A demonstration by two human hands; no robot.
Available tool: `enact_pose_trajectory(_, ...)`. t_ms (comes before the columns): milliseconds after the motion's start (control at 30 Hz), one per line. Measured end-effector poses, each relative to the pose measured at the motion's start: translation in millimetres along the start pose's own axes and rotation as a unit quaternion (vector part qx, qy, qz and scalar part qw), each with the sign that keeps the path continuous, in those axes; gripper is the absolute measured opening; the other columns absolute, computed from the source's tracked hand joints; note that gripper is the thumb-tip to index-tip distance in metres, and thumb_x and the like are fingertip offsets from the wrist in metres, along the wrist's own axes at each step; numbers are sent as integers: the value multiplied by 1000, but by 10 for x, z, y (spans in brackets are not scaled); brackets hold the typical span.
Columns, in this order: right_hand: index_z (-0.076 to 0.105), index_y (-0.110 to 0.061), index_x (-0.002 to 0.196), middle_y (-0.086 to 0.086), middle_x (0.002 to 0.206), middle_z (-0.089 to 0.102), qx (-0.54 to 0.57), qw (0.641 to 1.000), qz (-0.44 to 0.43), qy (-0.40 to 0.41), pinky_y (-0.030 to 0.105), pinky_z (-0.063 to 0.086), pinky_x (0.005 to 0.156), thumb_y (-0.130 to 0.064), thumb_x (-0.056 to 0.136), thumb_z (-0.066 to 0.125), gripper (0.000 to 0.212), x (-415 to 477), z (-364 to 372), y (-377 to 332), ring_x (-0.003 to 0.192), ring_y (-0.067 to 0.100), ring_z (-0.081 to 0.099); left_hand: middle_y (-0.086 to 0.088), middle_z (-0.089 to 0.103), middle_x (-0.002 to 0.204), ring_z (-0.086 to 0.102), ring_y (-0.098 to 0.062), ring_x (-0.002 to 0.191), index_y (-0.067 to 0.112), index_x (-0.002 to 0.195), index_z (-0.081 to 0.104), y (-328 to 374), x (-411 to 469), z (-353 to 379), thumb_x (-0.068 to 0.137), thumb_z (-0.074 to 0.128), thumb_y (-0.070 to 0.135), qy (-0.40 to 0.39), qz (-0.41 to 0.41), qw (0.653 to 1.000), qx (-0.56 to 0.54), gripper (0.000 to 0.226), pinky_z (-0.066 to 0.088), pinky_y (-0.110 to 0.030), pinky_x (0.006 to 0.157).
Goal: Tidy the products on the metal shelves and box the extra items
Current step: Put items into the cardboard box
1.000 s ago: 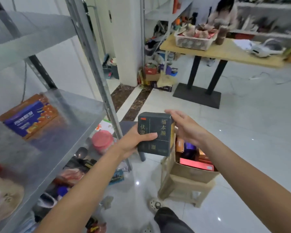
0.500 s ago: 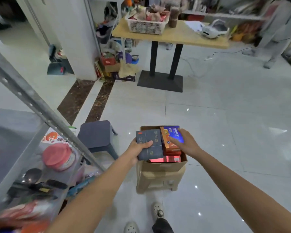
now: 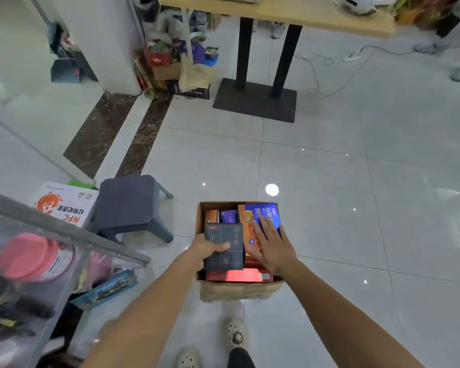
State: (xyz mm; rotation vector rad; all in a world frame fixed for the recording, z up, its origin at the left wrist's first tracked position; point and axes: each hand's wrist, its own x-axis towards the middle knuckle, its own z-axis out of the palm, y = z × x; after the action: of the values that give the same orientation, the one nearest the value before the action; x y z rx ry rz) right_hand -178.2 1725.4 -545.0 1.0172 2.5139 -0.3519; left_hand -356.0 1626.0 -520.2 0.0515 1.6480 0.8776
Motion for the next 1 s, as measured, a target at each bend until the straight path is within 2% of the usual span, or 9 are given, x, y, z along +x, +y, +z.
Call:
enact_pose_trajectory(233,-23,-22,149,3,161,-21,-2,999,15,29,41,-8,120,-67,88,-2,78,28,175,36,147,21,-21,-3,66,113,62,-14,92,16,129,52,-204,167,72,76,83,14,17,50,997,56,61,48,-24,66)
enact_pose_trajectory(333,-20,-22,151,3,161,-19,13,1000,17,20,41,-8,120,-65,94,9,77,28,176,17,148,21,-21,-3,64,117,60,-13,94,16,134,48,-240,186,36,77,82,17,16,68,995,77,66,47,-21,67)
enact_pose_trajectory(467,-18,-22,152,3,161,-20,20,999,11,-25,41,-9,119,-64,96,15,78,36,46,29,148,20,-20,-6,61,130,58,-20,111,15,137,44,-265,73,5,80,79,26,36,101,984,145,69,50,-30,90)
enact_pose_trajectory(533,-12,-21,154,5,162,-17,5,998,10,-62,45,-9,119,-67,94,7,78,12,-142,34,148,20,-18,-2,56,138,55,-20,120,18,142,38,-279,-118,-95,86,74,33,53,154,966,200,68,48,-31,94)
enact_pose_trajectory(600,-4,-22,156,5,163,-13,6,998,12,-59,47,-10,118,-71,81,-9,89,-26,-407,-26,149,22,-17,0,42,151,43,-21,134,18,150,31,-296,-382,-345,94,60,42,118,209,917,319,68,41,-33,103)
enact_pose_trajectory(733,-1,-21,156,5,163,-13,-30,998,-46,14,49,-11,118,-66,90,-1,80,-9,-983,-550,149,22,-15,-9,4,164,8,-24,151,15,157,0,-334,-1065,-1273,101,31,53,349,197,752,524,74,12,-39,121)
enact_pose_trajectory(833,-5,-21,156,4,162,-16,-80,982,-155,67,49,-12,118,-61,99,11,71,-13,-1410,-1386,149,22,-17,-14,1,163,7,-29,151,12,157,6,-452,-1848,-2015,102,30,50,493,150,685,515,70,6,-45,122)
enact_pose_trajectory(933,-3,-20,156,5,163,-13,-101,946,-283,124,48,-9,119,-59,100,15,71,-214,-1757,-2477,149,22,-13,-23,12,159,13,-38,149,5,153,20,-628,-2768,-2611,95,15,49,597,152,644,453,73,1,-46,120)
enact_pose_trajectory(1000,0,-19,156,7,163,-8,-114,909,-364,169,47,-5,119,-57,100,18,70,-443,-1929,-3232,150,23,-9,-22,7,160,6,-35,150,5,153,13,-782,-3337,-2977,96,15,53,640,110,620,440,75,-5,-45,120)
